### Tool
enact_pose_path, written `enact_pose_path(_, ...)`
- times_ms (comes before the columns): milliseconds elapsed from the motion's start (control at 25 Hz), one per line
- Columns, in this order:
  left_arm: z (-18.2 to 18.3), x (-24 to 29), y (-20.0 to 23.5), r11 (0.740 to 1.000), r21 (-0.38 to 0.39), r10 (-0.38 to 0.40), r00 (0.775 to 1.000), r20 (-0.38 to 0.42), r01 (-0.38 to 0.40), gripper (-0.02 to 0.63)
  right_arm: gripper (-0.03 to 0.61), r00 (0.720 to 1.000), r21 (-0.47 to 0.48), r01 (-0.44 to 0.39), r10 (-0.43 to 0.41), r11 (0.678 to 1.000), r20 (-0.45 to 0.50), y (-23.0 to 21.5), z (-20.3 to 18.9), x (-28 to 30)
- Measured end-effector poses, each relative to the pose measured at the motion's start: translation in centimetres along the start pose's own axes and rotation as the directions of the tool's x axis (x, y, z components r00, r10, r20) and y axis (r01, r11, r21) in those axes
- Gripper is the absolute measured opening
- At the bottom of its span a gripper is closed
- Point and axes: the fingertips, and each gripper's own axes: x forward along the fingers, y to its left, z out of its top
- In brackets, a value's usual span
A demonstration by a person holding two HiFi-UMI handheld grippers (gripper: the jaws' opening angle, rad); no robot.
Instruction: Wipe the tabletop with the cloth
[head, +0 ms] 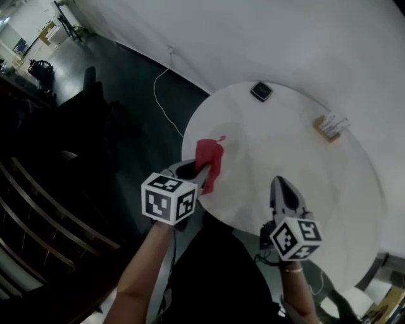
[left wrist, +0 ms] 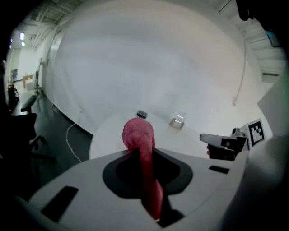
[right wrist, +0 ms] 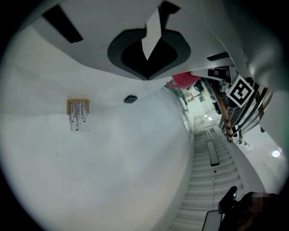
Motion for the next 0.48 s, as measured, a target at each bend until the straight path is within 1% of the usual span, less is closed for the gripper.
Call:
enact_pose_path(80,0.2,2.5,-4.0,0.994,0.02,-0.109,0.993,-0.041,0.11,0.055,0.002,0.999,0.014,0.028,-0.028,1.0,0.02,-1.0,0.4,-0.8)
enact_pose_path(120,0.0,3.8,-6.0,0.986,0.029,-0.16,0.985,-0.072,0.162,0.055,0.002,0.999,0.02,0.045,-0.045,0.999,0.027,-1.5,0.6,-1.4)
enact_pose_path(200,-0.8,6.0,-9.6,0.967,0.045,-0.243,0.96,-0.142,0.252,0.055,0.002,0.996,0.035,0.082,-0.084,0.996,0.044,-2.6,0.9,-2.5)
enact_pose_path(240,-1.4,7.0,-11.2,0.957,0.055,-0.272,0.946,-0.179,0.285,0.055,0.002,0.993,0.045,0.102,-0.105,0.994,0.054,-3.2,1.0,-3.2)
enact_pose_path(360,-3.3,9.8,-14.5,0.935,0.086,-0.309,0.908,-0.283,0.345,0.055,0.002,0.984,0.077,0.159,-0.164,0.984,0.064,-5.1,1.1,-4.8)
enact_pose_path(440,-4.1,11.3,-15.3,0.928,0.115,-0.3,0.894,-0.333,0.354,0.055,0.002,0.979,0.094,0.188,-0.195,0.978,0.065,-6.2,1.1,-5.5)
enact_pose_path(480,-4.4,11.9,-15.4,0.927,0.138,-0.284,0.892,-0.352,0.35,0.055,0.002,0.977,0.101,0.198,-0.205,0.975,0.066,-6.6,1.1,-5.7)
